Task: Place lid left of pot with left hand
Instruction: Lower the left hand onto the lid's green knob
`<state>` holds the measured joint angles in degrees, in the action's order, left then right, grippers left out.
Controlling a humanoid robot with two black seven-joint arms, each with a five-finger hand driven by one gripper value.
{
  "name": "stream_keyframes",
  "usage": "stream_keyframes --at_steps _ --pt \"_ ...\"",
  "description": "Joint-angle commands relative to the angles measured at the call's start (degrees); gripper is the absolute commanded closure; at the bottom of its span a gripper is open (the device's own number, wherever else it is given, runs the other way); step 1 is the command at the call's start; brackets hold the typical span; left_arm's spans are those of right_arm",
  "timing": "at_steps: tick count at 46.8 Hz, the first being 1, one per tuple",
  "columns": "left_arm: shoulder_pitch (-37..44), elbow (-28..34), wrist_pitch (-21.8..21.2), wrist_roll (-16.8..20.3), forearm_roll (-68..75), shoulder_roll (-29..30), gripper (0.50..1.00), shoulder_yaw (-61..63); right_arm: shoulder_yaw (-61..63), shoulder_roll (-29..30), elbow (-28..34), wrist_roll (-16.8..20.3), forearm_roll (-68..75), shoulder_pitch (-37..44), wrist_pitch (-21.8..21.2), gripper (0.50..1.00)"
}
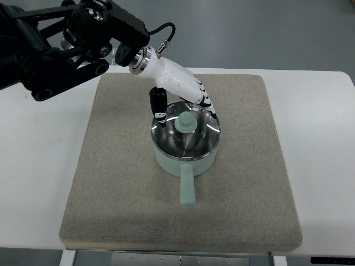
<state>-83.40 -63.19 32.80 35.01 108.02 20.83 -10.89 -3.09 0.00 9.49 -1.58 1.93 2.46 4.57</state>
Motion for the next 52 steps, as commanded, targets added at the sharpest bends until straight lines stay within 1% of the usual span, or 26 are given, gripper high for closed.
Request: stream_keyframes --at_steps 1,25,30,31,33,35,38,41,44,48,49,51,52 --pt "0.1 0.0 0.0 0.0 0.0 0.0 0.508 0.0 0.0 0.0 0.0 0.0 0.0 0.0 0.0 0.579" --pt "0.2 0.0 0.1 0.0 0.2 0.0 0.516 0.2 0.0 0.0 0.0 0.0 0.0 0.0 0.0 0.579" --pt "0.5 0.0 0.1 0.0 0.2 0.0 0.527 0.2 0.0 0.0 0.0 0.0 0.0 0.0 0.0 0.579" --pt "0.5 0.0 0.1 0.0 0.2 0.0 0.531 0.2 0.0 0.0 0.0 0.0 0.0 0.0 0.0 0.579" --pt "0.5 0.0 0.1 0.0 0.2 0.0 0.561 0.2 0.0 0.0 0.0 0.0 0.0 0.0 0.0 0.579" --pt "0.6 0.0 0.1 0.0 0.2 0.0 0.578 0.2 0.0 0.0 0.0 0.0 0.0 0.0 0.0 0.579" --pt "0.5 0.0 0.1 0.0 0.2 0.0 0.634 0.2 0.0 0.0 0.0 0.0 0.0 0.0 0.0 0.579" --pt "0.5 0.1 0.1 0.0 0.3 -0.1 0.636 0.2 0.0 0.0 0.0 0.0 0.0 0.0 0.0 0.579" --pt "0.5 0.1 0.1 0.0 0.3 -0.1 0.664 0.2 0.0 0.0 0.0 0.0 0.0 0.0 0.0 0.579" --pt "0.5 0.1 0.1 0.0 0.3 -0.1 0.677 0.2 0.0 0.0 0.0 0.0 0.0 0.0 0.0 0.579" --pt "0.5 0.1 0.1 0.0 0.3 -0.1 0.686 0.2 0.0 0.0 0.0 0.0 0.0 0.0 0.0 0.579" --pt "0.5 0.1 0.1 0.0 0.3 -0.1 0.718 0.2 0.0 0.0 0.0 0.0 0.0 0.0 0.0 0.579" --pt "0.5 0.1 0.1 0.0 0.3 -0.2 0.72 0.2 0.0 0.0 0.0 0.0 0.0 0.0 0.0 0.579"
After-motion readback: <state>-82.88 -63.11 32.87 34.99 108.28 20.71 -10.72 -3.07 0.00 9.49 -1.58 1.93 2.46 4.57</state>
